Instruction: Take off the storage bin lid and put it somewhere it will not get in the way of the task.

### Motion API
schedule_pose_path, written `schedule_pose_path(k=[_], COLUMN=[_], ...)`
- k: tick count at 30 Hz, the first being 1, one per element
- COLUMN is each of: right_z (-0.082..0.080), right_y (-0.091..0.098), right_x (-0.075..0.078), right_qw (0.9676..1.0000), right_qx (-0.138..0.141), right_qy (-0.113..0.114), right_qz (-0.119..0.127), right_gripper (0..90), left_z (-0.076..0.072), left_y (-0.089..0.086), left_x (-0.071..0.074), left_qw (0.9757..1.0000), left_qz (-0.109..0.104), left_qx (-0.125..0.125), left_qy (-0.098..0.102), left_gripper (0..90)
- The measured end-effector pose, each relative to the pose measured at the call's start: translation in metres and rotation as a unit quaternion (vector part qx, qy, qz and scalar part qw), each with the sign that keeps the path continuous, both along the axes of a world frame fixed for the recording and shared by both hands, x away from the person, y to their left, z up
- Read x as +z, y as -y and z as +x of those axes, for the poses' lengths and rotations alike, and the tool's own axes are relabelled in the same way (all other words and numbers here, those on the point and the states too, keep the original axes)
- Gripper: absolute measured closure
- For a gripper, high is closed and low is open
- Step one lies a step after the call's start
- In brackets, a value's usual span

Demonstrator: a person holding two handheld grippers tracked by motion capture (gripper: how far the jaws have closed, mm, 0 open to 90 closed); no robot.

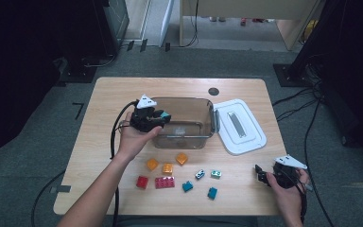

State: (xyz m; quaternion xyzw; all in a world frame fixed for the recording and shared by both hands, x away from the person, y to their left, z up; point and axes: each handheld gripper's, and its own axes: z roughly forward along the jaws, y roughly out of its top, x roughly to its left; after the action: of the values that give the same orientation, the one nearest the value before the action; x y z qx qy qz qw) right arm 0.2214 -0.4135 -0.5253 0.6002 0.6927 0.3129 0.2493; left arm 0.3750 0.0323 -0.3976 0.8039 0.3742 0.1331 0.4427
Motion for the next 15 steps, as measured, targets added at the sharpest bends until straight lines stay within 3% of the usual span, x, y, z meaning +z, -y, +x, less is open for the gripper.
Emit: schedule_pose_path(k=[8, 15], right_z=[0.0000, 0.0000], right_y=[0.0000, 0.0000], right_x=[0.0000, 0.0000], right_qw=[1.0000, 1.0000], right_qx=[0.000, 0.000], right_qy=[0.000, 0.000], right_qz=[0.000, 0.000], right_gripper=[13.8, 13.9], left_z=[0.0050, 0.0051], left_y=[0.0021, 0.0030], left_x=[-0.0061, -0.0080], left_qw=[0.9997, 0.9996], left_qz=[0.013, 0.018], left_qx=[0.004, 0.004], left_qy=[-0.020, -0.019], left_gripper=[59.9, 59.9])
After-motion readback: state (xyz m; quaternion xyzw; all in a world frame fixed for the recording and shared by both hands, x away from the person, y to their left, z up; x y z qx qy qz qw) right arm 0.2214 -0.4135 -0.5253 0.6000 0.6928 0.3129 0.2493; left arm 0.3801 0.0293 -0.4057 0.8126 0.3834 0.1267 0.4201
